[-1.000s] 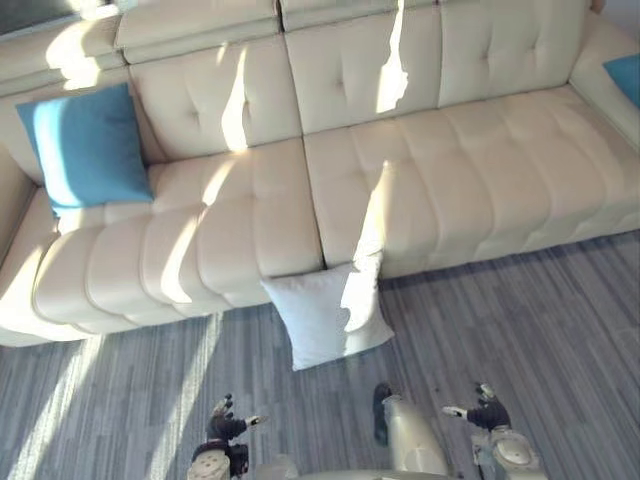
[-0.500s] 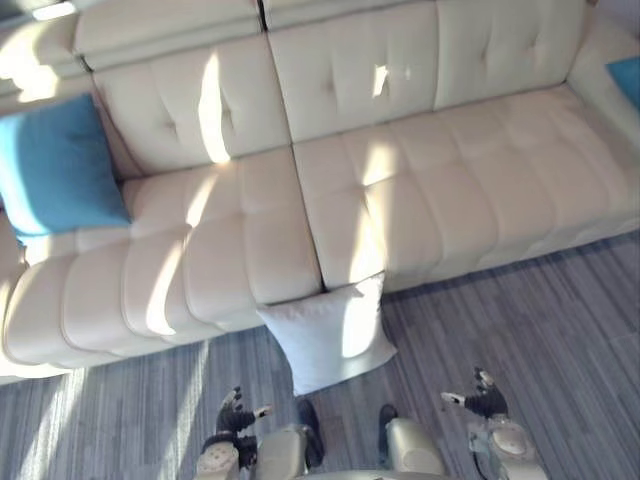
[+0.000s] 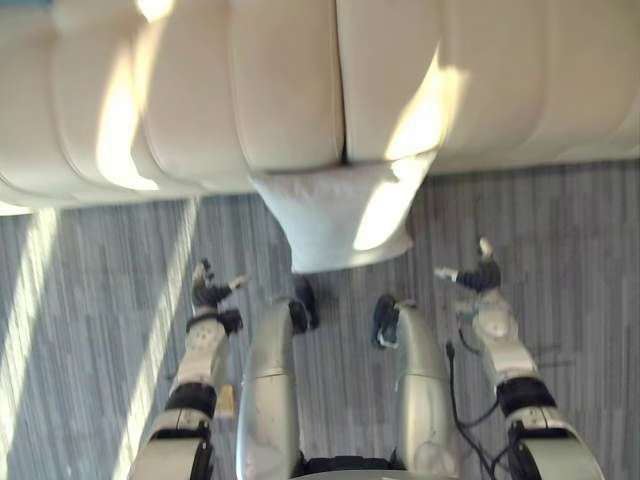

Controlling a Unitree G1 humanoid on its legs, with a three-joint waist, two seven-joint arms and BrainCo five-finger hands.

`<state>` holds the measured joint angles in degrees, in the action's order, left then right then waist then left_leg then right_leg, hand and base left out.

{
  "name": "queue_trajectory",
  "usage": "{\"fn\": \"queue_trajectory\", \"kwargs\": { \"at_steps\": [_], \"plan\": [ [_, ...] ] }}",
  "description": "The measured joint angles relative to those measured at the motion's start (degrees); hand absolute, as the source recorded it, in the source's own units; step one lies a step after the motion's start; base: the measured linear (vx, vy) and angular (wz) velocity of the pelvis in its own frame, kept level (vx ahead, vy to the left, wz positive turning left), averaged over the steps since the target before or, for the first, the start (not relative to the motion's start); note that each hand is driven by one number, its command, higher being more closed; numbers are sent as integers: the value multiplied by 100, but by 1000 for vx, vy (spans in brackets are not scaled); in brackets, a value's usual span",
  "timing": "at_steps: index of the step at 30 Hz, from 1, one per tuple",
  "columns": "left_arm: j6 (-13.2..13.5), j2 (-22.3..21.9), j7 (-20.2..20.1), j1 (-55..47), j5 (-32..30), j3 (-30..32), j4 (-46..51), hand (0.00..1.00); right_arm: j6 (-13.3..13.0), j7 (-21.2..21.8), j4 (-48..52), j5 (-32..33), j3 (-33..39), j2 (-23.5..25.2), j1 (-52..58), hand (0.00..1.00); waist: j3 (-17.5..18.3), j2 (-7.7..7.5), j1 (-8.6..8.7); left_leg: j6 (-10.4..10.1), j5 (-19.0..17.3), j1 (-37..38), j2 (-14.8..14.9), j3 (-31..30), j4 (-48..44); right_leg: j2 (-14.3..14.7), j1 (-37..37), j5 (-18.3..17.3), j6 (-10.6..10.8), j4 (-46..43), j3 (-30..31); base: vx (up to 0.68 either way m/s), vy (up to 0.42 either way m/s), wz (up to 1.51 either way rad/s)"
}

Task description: Pick up cushions and gather them together orderly.

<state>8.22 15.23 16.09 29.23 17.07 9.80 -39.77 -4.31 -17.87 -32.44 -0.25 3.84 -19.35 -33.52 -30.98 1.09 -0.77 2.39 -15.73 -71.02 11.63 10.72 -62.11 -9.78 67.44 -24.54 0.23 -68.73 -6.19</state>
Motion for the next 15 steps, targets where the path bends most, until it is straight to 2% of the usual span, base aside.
{"fn": "queue_trajectory", "kwargs": {
  "at_steps": [5, 7, 12, 13, 14, 15],
  "plan": [
    [10, 185, 27, 642, 103, -31, 335, 0, 20, -112, 29, 258, -144, -181, -1195, 0, -35, 0, -15, 60, 40, -1188, 210, 57, -494, -7, 1244, 26, -41, -575, 52, -132, -42, -3],
    [75, 196, 31, 985, 139, -153, 501, 0, 10, -205, 311, 341, -447, -226, -1698, 0, -36, -2, -21, 72, 52, -1575, 343, 170, -611, 2, 1708, 66, -91, -722, 103, -85, -18, -6],
    [113, 168, 55, 1714, 144, -767, 659, 0, -27, -406, 689, 446, -818, 130, -2524, 0, -47, -9, -23, 156, 88, -1977, 494, 185, -851, 71, 2148, 71, -103, -960, 139, -48, -15, -7],
    [117, 143, 65, 1925, 149, -887, 747, 0, -24, -488, 681, 477, -843, 254, -2670, 100, -47, -9, -15, 156, 88, -2029, 519, 187, -876, 81, 2202, 72, -105, -973, 135, -30, -3, -7],
    [118, 118, 80, 2077, 167, -966, 818, 100, -23, -537, 681, 486, -839, 374, -2737, 100, -48, -9, -1, 154, 89, -2055, 533, 188, -876, 90, 2230, 77, -114, -973, 133, -27, 2, -9],
    [111, 36, 168, 2256, 265, -1011, 825, 100, -15, -597, 679, 488, -839, 482, -2788, 100, -48, -9, 18, 153, 89, -2062, 543, 187, -878, 104, 2244, 78, -117, -973, 133, -24, 4, -6]
  ]
}}
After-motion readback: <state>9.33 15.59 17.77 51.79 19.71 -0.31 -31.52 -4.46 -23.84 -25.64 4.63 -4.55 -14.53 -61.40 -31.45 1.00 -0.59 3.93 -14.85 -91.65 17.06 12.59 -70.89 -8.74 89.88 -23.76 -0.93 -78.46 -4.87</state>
